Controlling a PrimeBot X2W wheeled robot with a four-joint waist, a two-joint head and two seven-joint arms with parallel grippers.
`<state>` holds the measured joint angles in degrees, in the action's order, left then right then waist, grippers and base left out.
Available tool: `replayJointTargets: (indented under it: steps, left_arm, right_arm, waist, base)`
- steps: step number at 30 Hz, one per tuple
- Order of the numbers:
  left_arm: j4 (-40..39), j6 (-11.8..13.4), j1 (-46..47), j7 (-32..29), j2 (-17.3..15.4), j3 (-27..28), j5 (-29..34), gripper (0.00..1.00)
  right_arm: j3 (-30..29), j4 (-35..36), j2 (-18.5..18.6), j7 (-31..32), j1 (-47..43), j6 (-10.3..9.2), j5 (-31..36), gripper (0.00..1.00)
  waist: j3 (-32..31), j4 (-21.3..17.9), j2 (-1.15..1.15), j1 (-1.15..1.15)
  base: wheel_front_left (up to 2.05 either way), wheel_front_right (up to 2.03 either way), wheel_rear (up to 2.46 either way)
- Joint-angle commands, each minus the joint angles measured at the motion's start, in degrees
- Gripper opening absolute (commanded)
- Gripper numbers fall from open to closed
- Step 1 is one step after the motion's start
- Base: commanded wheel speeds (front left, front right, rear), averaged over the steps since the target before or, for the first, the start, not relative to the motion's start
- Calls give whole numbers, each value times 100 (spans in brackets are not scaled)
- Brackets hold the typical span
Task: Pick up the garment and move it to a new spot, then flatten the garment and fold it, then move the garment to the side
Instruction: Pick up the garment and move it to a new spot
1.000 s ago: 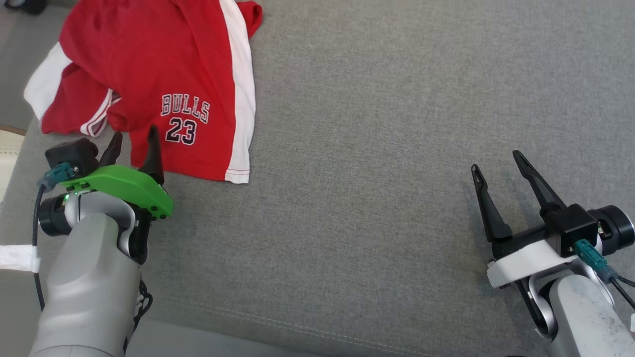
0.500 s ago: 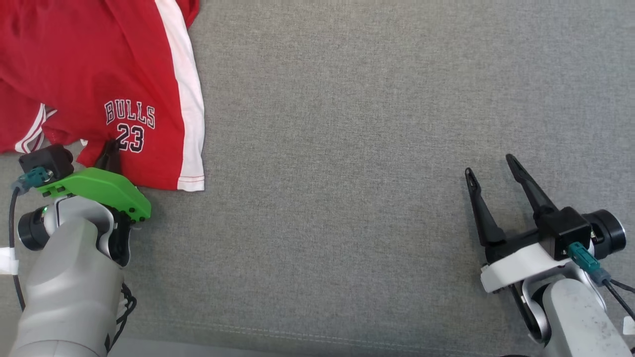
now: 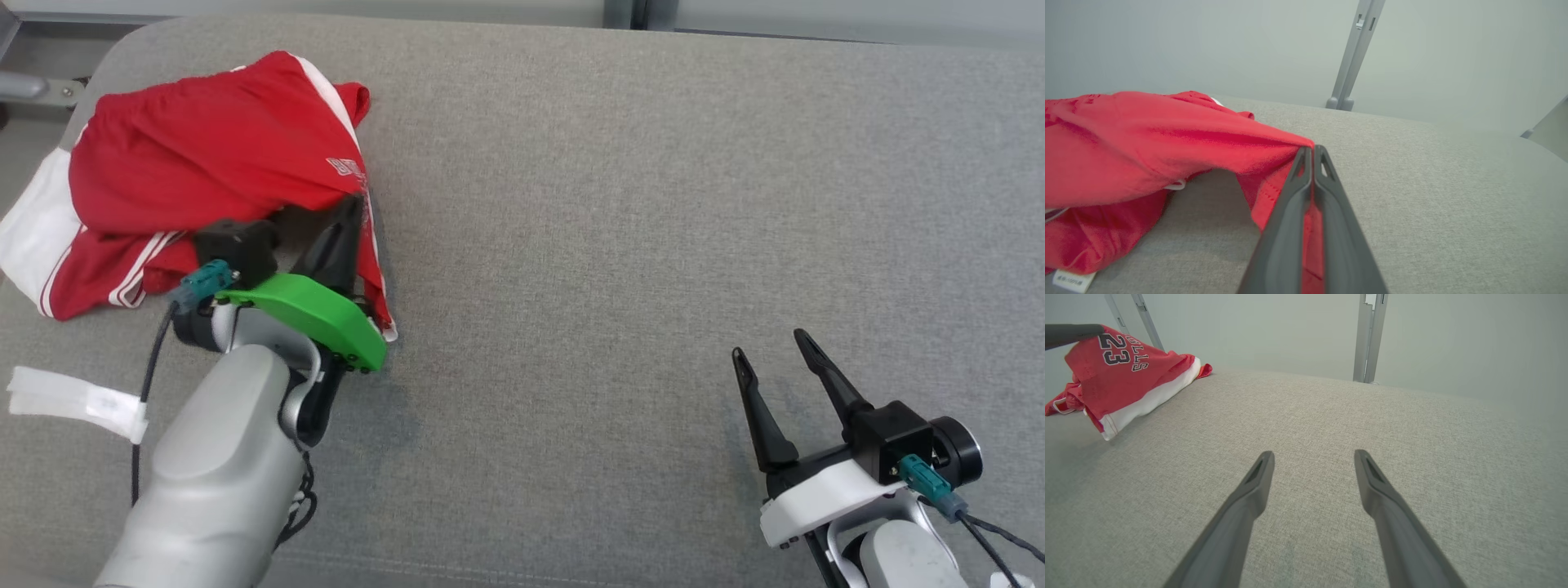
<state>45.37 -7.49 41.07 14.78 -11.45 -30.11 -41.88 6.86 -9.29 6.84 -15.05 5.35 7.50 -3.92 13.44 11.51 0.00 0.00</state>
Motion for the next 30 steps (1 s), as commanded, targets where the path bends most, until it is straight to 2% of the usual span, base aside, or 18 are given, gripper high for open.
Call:
replayJointTargets:
  steps: [1,5,8,12,16,23,26,27,28,30]
  left_arm:
    - [-315,-2,-124,-12,37,-244,-40,0]
    - [-1071,-1,-190,-210,130,-762,-135,0]
    - [-1558,-1,-186,-413,314,-1071,-226,0]
    - [-1819,43,-10,-663,523,-1291,-240,0]
    - [-1671,168,253,-828,764,-1501,-222,0]
    - [-1187,288,1032,-855,853,-2164,-90,0]
    - [-1054,510,1297,-801,835,-2382,-354,0]
    - [-1054,510,1297,-801,835,-2382,-354,0]
    - [-738,725,1565,-737,831,-2513,-284,0]
    - [-283,887,1706,-697,830,-2608,-251,0]
  right_arm:
    - [36,-17,-34,-20,-122,-2,-65,100]
    - [63,-5,-109,-20,-217,-2,-98,100]
    - [71,-7,-160,-20,-232,-2,-125,100]
    - [118,7,-232,-20,-137,-2,-153,100]
    - [196,13,-320,-20,42,-2,-206,100]
    - [399,-33,-392,-20,246,-3,-355,100]
    - [441,1,-395,-20,280,-3,-551,100]
    - [441,1,-395,-20,280,-3,-551,100]
    - [478,10,-398,-20,308,-3,-657,100]
    - [488,16,-394,-20,323,-3,-751,100]
  waist:
    - [-439,-226,0,0]
    - [-620,-557,0,0]
    - [-695,-862,0,0]
    - [-648,-1343,0,0]
    - [-478,-1921,0,0]
    - [-193,-2868,0,0]
    - [-81,-3140,0,0]
    - [-81,-3140,0,0]
    - [-2,-3286,0,0]
    - [56,-3406,0,0]
  base:
    - [0,0,0]
    - [0,0,0]
    - [0,0,0]
    - [0,0,0]
    - [0,0,0]
    - [0,0,0]
    - [0,0,0]
    - [0,0,0]
    - [0,0,0]
    - [0,0,0]
